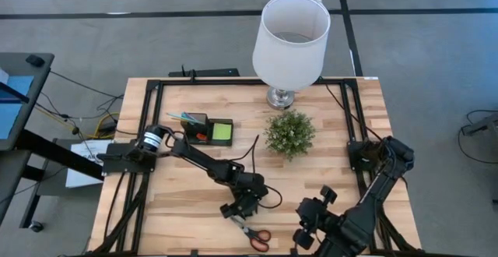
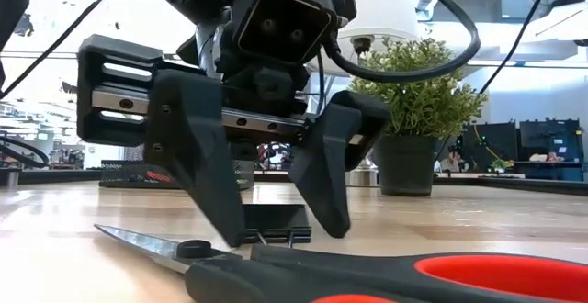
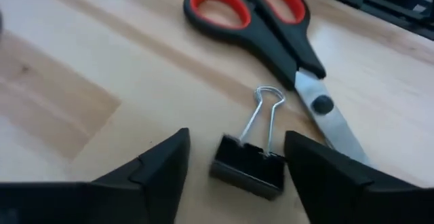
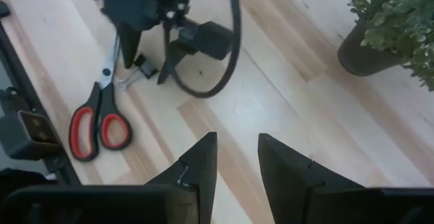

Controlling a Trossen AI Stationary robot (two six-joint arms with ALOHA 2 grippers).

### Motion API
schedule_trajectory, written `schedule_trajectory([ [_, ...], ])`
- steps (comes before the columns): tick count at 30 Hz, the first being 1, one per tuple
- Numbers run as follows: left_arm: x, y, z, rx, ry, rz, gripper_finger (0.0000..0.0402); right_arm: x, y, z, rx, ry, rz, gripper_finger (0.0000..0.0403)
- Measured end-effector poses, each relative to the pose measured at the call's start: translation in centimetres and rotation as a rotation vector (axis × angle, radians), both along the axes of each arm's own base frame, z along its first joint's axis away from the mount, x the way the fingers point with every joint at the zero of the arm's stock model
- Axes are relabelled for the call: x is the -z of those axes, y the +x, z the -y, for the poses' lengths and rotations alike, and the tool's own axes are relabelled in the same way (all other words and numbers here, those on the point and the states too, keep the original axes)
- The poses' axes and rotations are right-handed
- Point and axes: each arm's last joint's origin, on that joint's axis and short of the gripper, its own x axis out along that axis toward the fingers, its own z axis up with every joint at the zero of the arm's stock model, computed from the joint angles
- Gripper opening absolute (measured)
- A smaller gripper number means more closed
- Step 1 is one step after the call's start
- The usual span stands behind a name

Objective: Pick and place office supplies into organizer
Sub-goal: Put the black binder clip into the black desk organizer

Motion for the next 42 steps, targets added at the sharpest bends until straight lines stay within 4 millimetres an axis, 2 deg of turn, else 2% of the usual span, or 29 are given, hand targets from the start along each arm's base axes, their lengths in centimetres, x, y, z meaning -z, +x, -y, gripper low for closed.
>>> schedule_trajectory([
  [6,0.0,-0.1,-0.9,-0.055,0.0,-0.059,0.0161,0.0,-0.2,-0.2,-0.001,0.006,0.007,0.0102],
  [10,-0.1,0.2,-1.3,-0.094,-0.044,-0.077,0.0125,0.0,-0.1,-0.2,-0.001,0.004,0.011,0.0102],
  [18,-0.5,0.5,-2.3,-0.211,-0.101,-0.17,0.0126,-0.1,0.1,-0.3,0.0,-0.004,0.063,0.0102],
  [22,-1.5,0.1,-3.3,-0.288,-0.092,-0.233,0.0118,-0.1,0.2,-0.3,-0.001,-0.014,0.088,0.0102],
  [28,-3.9,-1.4,-4.5,-0.412,0.072,-0.305,0.0116,-0.2,0.2,-0.3,-0.005,-0.015,0.088,0.0102],
  [42,-10.1,-8.3,-7.4,-0.788,0.692,-0.385,0.012,-0.2,0.8,-0.5,-0.058,-0.03,0.118,0.0102],
])
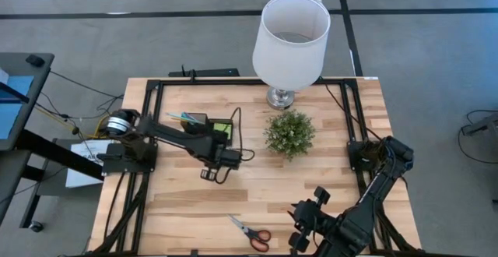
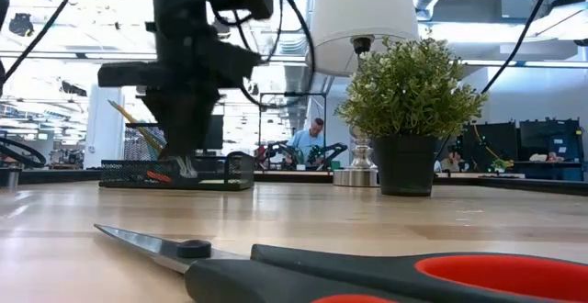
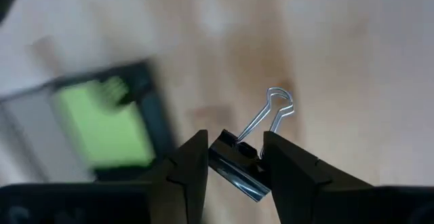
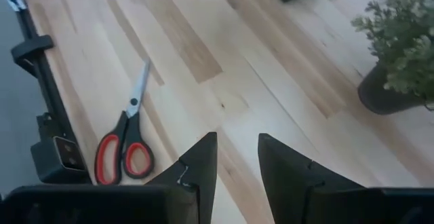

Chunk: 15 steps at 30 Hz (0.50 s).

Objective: Pick and place office supplies into organizer
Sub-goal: Put the black binder clip into the black desk organizer

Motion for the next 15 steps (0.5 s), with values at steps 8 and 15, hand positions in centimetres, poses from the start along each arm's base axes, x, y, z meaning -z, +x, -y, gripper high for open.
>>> schedule_trajectory([
  [8,-2.2,-4.0,-1.5,-0.15,0.3,-0.023,0.012,-0.1,0.3,-0.3,-0.065,-0.05,0.031,0.0102],
  [15,-0.3,-6.7,-2.7,-0.266,0.411,-0.151,0.0121,-0.1,0.3,-0.2,-0.068,-0.055,0.028,0.0102],
])
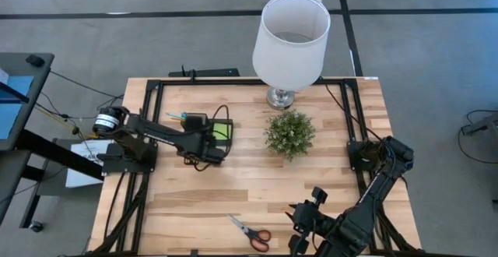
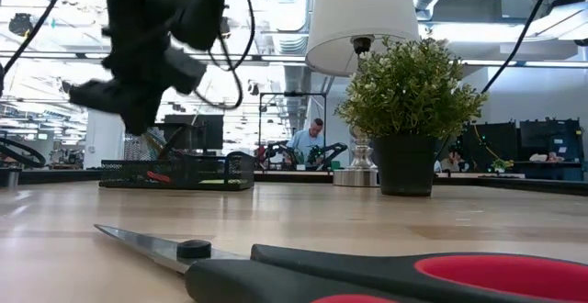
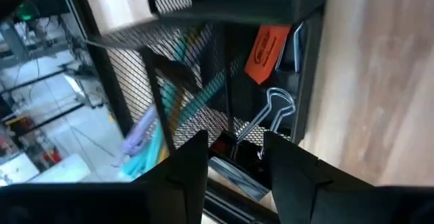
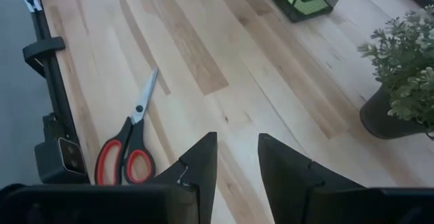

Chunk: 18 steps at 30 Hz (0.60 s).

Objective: Pick and place office supplies into organizer
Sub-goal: Put the black binder clip into the black desk organizer, then put the black scissors into the black desk organizer

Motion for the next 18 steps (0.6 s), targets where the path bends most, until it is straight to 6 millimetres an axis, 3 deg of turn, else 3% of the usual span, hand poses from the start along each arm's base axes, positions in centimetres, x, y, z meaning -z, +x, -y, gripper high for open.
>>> schedule_trajectory([
  [8,2.6,-0.7,-1.2,-0.062,0.011,0.049,0.0128,0.0,0.2,0.1,-0.009,-0.009,-0.005,0.0102],
  [18,2.6,-0.7,-1.6,-0.092,-0.018,0.055,0.0215,0.0,0.2,0.1,-0.01,-0.007,-0.006,0.0102],
])
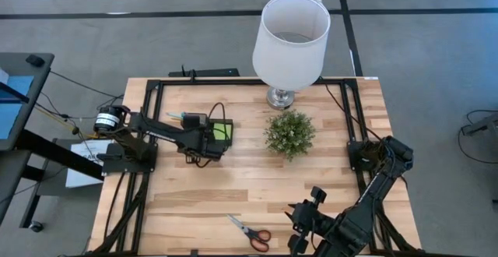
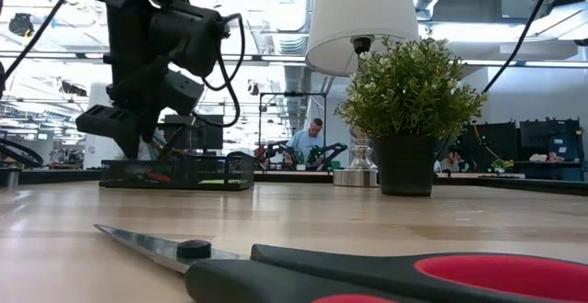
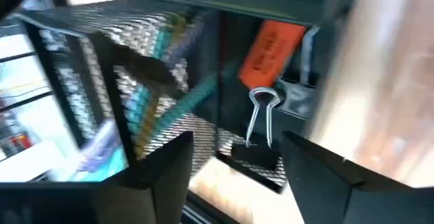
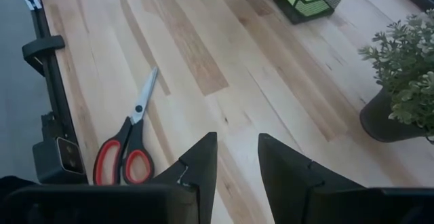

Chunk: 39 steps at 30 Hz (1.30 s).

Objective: Pick and place office supplies into organizer
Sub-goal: Put the black scissors into the black desk organizer

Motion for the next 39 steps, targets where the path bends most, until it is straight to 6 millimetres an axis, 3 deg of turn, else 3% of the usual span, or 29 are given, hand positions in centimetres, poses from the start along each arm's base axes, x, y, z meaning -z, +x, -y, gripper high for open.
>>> schedule_trajectory([
  [9,-0.3,0.2,0.8,-0.024,-0.077,0.019,0.0233,0.1,0.3,-0.2,0.004,0.012,0.041,0.0102],
  [14,-2.4,1.7,1.4,-0.032,-0.044,0.114,0.0222,2.7,0.6,-0.1,0.03,0.025,0.045,0.0102],
  [20,-6.3,4.0,2.1,-0.006,-0.016,0.249,0.0211,4.8,1.7,0.1,0.058,0.148,0.035,0.0102],
  [28,-12.8,6.0,5.4,0.101,-0.046,0.465,0.0206,8.5,4.0,-0.1,-0.12,0.429,-0.001,0.0102],
  [33,-17.6,6.4,7.8,0.221,-0.085,0.602,0.0205,10.6,4.6,1.6,-0.105,0.464,-0.068,0.0102],
  [39,-22.7,5.8,9.4,0.28,-0.07,0.766,0.0205,11.5,5.6,2.4,-0.15,0.518,-0.058,0.0102],
])
